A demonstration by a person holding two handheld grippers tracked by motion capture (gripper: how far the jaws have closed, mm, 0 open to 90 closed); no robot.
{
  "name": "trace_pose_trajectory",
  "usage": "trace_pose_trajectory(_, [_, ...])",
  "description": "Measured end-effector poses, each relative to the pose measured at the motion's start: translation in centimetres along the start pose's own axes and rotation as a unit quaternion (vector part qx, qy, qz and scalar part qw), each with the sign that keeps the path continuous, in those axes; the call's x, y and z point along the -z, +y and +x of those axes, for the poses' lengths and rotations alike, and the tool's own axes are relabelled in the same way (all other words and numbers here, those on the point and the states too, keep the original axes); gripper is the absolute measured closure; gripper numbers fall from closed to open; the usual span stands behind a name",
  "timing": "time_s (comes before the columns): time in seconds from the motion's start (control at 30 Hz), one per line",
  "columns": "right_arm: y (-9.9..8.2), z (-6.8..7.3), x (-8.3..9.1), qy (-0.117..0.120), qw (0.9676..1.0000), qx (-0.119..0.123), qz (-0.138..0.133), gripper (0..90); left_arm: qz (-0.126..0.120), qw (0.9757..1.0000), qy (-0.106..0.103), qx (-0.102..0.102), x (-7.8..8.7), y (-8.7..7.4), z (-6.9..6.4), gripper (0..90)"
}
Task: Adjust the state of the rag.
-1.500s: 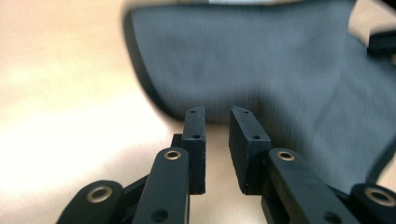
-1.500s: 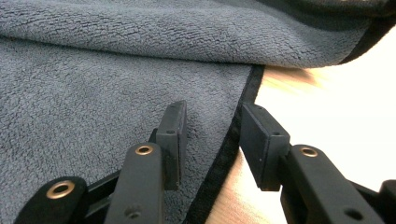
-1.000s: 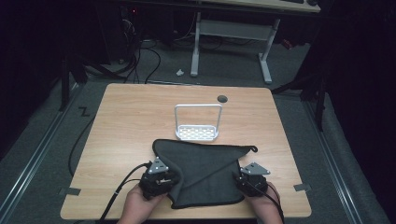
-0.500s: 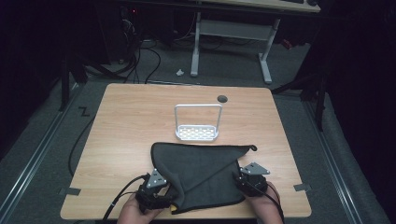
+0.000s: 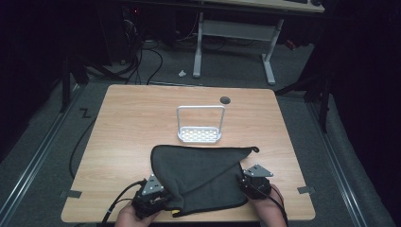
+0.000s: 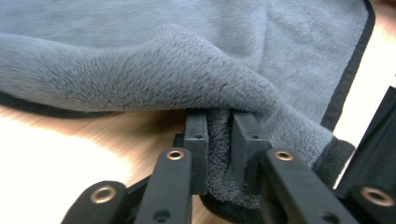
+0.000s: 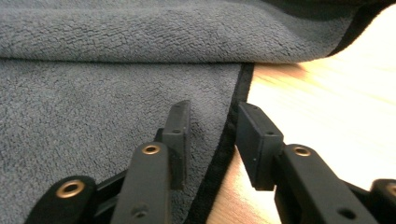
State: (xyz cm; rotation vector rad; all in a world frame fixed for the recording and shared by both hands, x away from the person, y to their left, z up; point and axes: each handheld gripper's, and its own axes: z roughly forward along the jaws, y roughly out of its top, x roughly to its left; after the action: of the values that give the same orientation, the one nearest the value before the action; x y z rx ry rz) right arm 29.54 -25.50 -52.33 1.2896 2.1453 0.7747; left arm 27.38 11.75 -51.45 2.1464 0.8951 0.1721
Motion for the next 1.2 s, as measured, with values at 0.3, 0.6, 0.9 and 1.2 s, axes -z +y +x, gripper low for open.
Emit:
trace_pose_trajectory(0.3, [-0.6,-1.1,0.8,-0.017,0.9996,0.001,0.022,83.4,0.004,0.9976,0.036,0.059,3.7,-3.7,3.3,81.7])
trace_pose_trajectory(0.6, [-2.9,-1.4,3.3,-0.038,0.9987,0.008,0.033,84.4,-0.019,0.9981,0.015,0.056,4.2,-3.3,2.7,62.3])
trace_pose_trajectory(0.9, [-6.1,-3.6,6.1,-0.042,0.9978,-0.048,0.016,75.5,-0.032,0.9984,0.012,0.045,1.8,-0.7,3.4,57.8])
trace_pose_trajectory(1.2, [-4.1,-2.8,4.5,-0.031,0.9987,-0.038,-0.011,64.7,-0.028,0.9993,0.021,0.016,-2.7,2.8,4.0,55.4])
